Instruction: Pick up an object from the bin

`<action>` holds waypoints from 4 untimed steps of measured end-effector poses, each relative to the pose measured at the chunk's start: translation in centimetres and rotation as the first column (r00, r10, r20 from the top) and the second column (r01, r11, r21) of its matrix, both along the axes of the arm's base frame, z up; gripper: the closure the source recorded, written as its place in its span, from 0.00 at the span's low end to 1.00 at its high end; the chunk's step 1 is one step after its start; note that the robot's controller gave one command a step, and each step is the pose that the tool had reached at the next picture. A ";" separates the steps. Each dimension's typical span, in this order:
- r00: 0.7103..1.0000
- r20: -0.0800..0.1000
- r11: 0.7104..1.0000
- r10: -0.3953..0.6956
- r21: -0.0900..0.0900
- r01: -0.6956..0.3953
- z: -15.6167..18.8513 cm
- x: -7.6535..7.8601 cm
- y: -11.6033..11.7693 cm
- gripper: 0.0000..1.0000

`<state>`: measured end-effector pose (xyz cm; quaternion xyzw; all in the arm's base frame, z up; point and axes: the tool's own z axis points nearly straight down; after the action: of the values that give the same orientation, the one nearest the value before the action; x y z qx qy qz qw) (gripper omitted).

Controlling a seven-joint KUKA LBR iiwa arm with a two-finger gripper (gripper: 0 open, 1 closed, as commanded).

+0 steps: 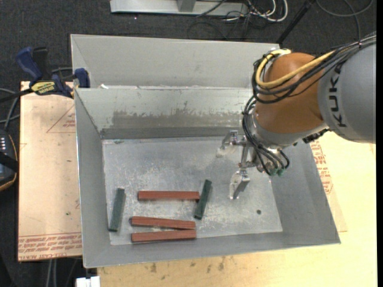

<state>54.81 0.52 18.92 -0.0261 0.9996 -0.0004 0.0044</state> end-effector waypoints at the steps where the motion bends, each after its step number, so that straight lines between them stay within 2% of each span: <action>1: 0.996 0.004 0.996 0.091 0.000 -0.091 -10.5 1.5 0.5 1.00; 2: 0.996 0.005 0.996 0.090 0.000 -0.090 -10.5 1.5 0.5 1.00; 3: 0.997 -0.009 0.997 0.079 0.002 -0.079 -7.3 1.1 0.6 1.00; 4: 0.995 -0.005 0.995 0.097 0.001 -0.097 -3.1 2.1 1.5 1.00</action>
Offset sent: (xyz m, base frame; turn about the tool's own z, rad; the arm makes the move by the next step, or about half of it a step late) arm 0.0000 0.0000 0.0000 0.0000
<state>56.95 2.04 15.81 -0.0748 0.9972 0.0003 0.0020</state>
